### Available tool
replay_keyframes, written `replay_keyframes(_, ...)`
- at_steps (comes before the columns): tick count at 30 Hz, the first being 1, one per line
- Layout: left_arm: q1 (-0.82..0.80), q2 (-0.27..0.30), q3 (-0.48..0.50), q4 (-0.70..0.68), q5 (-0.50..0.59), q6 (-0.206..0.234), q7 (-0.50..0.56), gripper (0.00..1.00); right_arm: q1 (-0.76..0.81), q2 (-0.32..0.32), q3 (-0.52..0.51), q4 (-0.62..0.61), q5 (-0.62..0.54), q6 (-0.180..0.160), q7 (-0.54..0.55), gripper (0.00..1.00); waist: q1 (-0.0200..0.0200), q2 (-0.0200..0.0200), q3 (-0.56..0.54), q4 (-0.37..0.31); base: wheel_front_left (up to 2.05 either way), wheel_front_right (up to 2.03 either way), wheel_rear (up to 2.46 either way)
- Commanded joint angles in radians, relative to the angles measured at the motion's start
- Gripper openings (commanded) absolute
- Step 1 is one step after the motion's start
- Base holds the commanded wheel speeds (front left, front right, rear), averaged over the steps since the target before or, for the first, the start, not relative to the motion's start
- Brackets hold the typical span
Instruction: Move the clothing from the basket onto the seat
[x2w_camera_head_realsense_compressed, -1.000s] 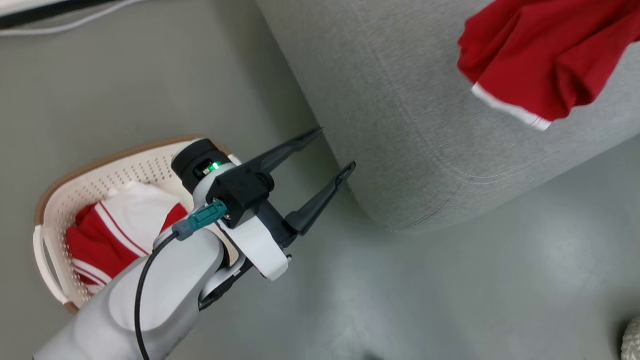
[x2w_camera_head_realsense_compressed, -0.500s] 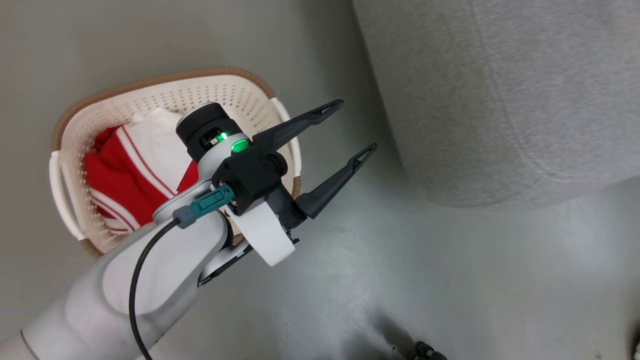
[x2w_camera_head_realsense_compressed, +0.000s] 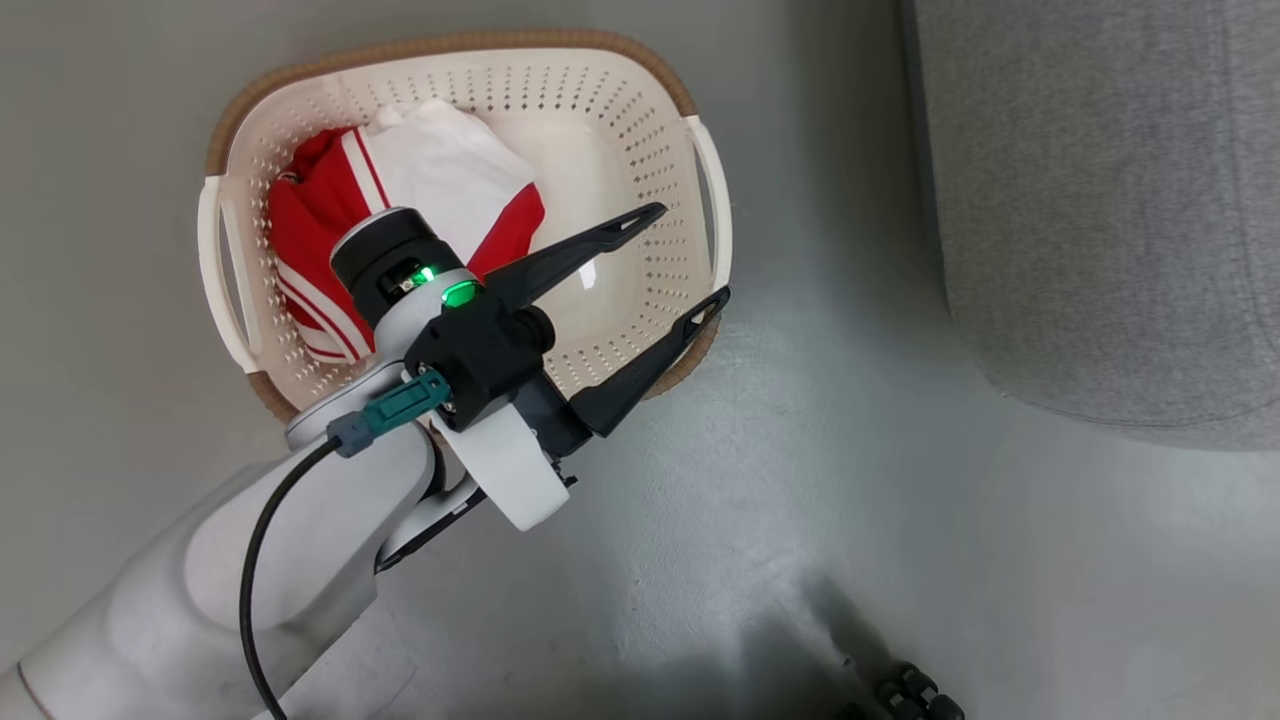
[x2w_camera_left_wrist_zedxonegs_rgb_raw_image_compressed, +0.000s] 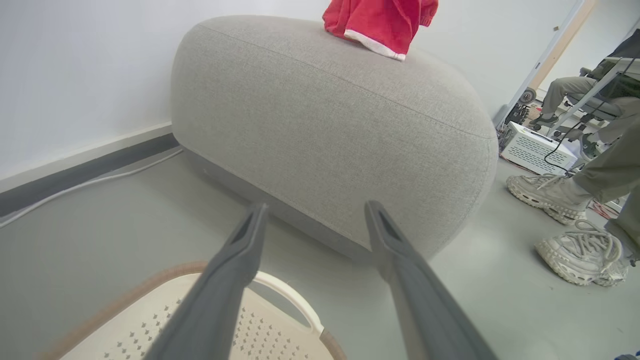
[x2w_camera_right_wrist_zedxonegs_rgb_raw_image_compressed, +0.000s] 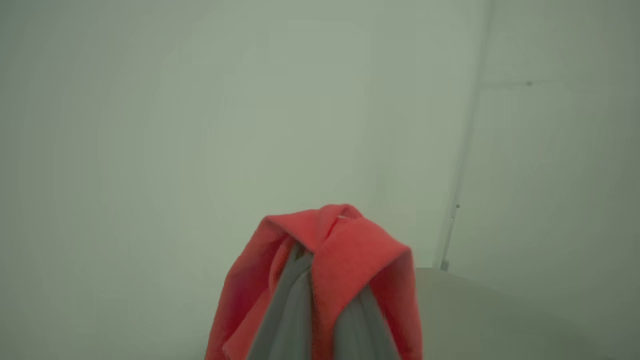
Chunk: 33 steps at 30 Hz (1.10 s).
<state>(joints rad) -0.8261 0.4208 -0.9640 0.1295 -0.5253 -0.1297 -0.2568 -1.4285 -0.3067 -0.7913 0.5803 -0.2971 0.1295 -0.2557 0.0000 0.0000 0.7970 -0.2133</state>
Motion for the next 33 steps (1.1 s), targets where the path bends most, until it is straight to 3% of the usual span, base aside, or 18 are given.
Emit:
replay_keyframes(1, 0.009, 0.015, 0.034, -0.025, 0.009, -0.001, -0.005, 1.00, -0.002, 0.003, -0.033, -0.004, -0.018, 0.001, 0.006, 0.00, 0.0000, 0.0000, 0.018, 0.008, 0.00, 0.00, 0.00)
replay_keyframes(5, 0.012, 0.014, 0.029, -0.022, 0.013, -0.001, -0.005, 1.00, 0.040, 0.035, -0.122, 0.059, -0.052, 0.001, 0.048, 0.00, 0.0000, 0.0000, 0.021, 0.009, 0.00, 0.00, 0.00)
replay_keyframes(10, 0.012, 0.012, 0.021, -0.017, 0.009, -0.001, -0.005, 1.00, 0.057, 0.047, -0.164, 0.125, -0.067, 0.001, 0.096, 0.00, 0.0000, 0.0000, 0.017, 0.010, 0.00, 0.00, 0.00)
replay_keyframes(18, 0.004, 0.012, 0.009, -0.009, 0.002, -0.001, -0.005, 1.00, 0.106, 0.028, -0.220, 0.318, -0.062, 0.001, 0.066, 0.00, 0.0000, 0.0000, -0.001, 0.018, 0.00, 0.00, 0.00)
replay_keyframes(19, 0.004, 0.011, 0.009, -0.009, 0.001, -0.001, -0.005, 1.00, 0.111, 0.025, -0.219, 0.340, -0.061, 0.001, 0.064, 0.38, 0.0000, 0.0000, -0.005, 0.020, 0.00, 0.00, 0.00)
replay_keyframes(20, 0.005, 0.010, 0.008, -0.009, 0.001, -0.001, -0.005, 1.00, 0.114, 0.024, -0.223, 0.365, -0.054, 0.001, 0.065, 1.00, 0.0000, 0.0000, -0.010, 0.021, 0.00, 0.00, 0.00)
replay_keyframes(33, 0.041, -0.046, 0.020, 0.006, -0.005, -0.001, -0.005, 1.00, 0.193, -0.003, -0.162, 0.554, 0.029, 0.001, 0.015, 1.00, 0.0000, 0.0000, -0.130, 0.045, 0.00, 0.00, 0.00)
